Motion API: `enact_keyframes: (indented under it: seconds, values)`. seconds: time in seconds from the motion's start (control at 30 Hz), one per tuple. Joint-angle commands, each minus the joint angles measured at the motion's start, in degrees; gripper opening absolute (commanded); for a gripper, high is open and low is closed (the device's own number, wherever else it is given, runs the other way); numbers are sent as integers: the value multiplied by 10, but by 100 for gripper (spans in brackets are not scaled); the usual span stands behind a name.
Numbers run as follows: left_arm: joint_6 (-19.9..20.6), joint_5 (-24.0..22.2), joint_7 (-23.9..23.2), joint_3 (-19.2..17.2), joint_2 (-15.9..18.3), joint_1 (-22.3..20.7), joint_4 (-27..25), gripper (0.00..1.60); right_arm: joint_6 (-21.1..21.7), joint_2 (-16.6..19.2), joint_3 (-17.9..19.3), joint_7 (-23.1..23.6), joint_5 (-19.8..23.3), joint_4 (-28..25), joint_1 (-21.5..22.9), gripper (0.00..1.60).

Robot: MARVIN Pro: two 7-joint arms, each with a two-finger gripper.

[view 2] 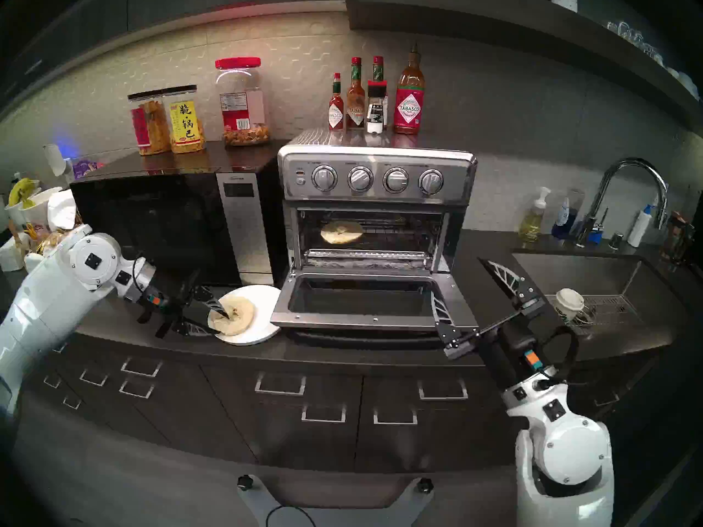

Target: Open the oven and place the bagel inside on the rack

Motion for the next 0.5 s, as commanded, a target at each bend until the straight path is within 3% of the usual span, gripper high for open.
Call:
enact_keyframes:
  seconds: [0.0, 0.13, 0.2, 0.47]
  values:
    - [-1, 4, -17, 5, 1, -14, -3, 94, -3, 1, 0, 1, 3, -12, 1, 160]
    - [0, 7, -17, 12, -5, -22, 1, 101, -3, 1, 0, 1, 3, -12, 1, 160]
    - [1, 8, -18, 15, -6, -25, 2, 113, -3, 1, 0, 1, 3, -12, 1, 160]
    - [-1, 16, -27, 36, -15, -45, 21, 101, -3, 1, 0, 1, 3, -12, 1, 160]
